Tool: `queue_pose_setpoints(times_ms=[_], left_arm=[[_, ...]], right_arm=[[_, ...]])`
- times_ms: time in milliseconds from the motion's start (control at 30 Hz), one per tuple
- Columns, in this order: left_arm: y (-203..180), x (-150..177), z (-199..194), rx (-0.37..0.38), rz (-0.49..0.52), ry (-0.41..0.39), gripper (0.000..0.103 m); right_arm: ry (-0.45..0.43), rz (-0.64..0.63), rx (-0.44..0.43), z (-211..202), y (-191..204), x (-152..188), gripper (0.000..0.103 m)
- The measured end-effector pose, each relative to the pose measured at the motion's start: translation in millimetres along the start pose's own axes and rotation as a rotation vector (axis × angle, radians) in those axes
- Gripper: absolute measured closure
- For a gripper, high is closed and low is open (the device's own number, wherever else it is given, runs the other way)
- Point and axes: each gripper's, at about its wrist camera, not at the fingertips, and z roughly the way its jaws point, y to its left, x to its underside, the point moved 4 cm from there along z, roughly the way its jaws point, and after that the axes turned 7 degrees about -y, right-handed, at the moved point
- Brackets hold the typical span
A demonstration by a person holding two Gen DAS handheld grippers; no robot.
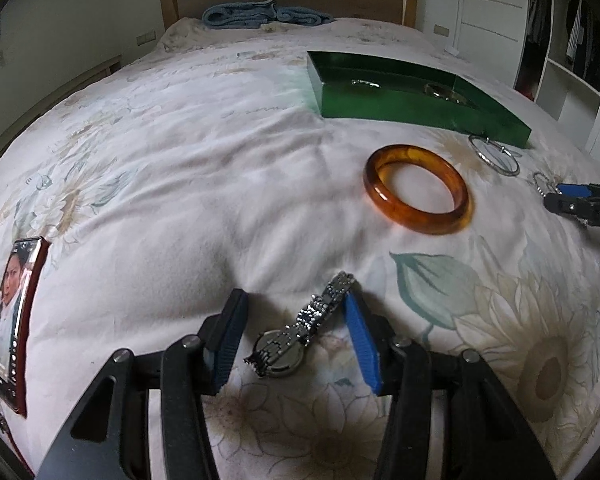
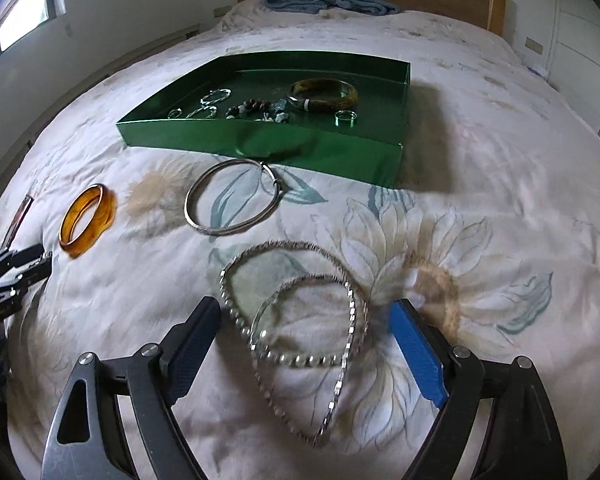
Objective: Organize jewelry
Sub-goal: 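Grasp the rhinestone bracelet with the left gripper while the right grasps the pearl necklace, then carry the bracelet and necklace into the green tray and open both grippers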
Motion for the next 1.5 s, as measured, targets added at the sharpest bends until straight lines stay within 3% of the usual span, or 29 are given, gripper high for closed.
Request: queue_pose_setpoints(times_ms=[200, 533, 700, 1500], left_arm=[[-1, 1, 0, 0.015, -0.002, -0.015, 0.061], [-5, 2, -4, 0.072, -0.052, -0.014, 0.083], [-5, 3, -5, 0.084, -0.081, -0.014, 0.089], [-1, 6, -24, 0.1, -0.17, -0.014, 0.093]], right_arm=[[0.0, 0.019, -0.003, 5, -2, 0, 0.019], [-0.009, 0.073, -0.034, -1, -7, 2, 0.076], [-0.014, 0.068, -0.048, -5, -3, 3, 0.088], [-0.083, 0.077, -0.085, -45, 10, 6, 0.089]])
